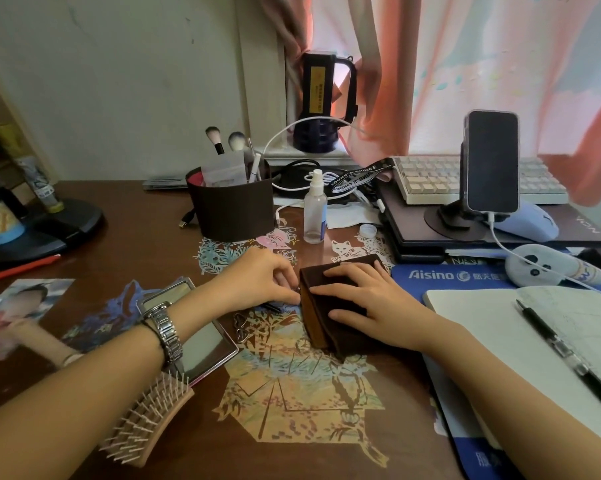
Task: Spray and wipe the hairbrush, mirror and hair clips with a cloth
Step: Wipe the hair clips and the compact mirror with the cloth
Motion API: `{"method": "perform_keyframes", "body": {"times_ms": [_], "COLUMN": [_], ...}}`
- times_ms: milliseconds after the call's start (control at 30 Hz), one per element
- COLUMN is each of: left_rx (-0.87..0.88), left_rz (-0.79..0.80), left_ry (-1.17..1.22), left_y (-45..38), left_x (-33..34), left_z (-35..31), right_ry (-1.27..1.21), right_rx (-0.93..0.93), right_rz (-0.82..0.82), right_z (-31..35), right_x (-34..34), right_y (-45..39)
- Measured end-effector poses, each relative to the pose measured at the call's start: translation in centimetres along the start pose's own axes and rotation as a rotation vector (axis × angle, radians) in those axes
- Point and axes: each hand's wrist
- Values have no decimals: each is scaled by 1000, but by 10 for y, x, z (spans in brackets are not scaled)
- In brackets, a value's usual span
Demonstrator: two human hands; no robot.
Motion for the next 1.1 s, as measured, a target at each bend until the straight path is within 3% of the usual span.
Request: {"method": "perform_keyframes", "body": {"times_ms": [400,1100], "left_rx": [115,114], "left_rz": [-23,-43], "left_ry": [-51,-50], "left_y": [1,-1], "left_x": [0,2], "left_z": [5,6], "right_ry": [109,91], "right_rx": [-58,-39], "right_rz": [64,76], "right_z": [5,7], "right_x": [-1,-2], "right_y": [-1,-1]}}
Point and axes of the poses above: each hand's wrist, its own y-axis away from the middle knuckle, its own x-axis out of the palm, z = x × y, and after that the axes turned 15 degrees about -z, right-handed
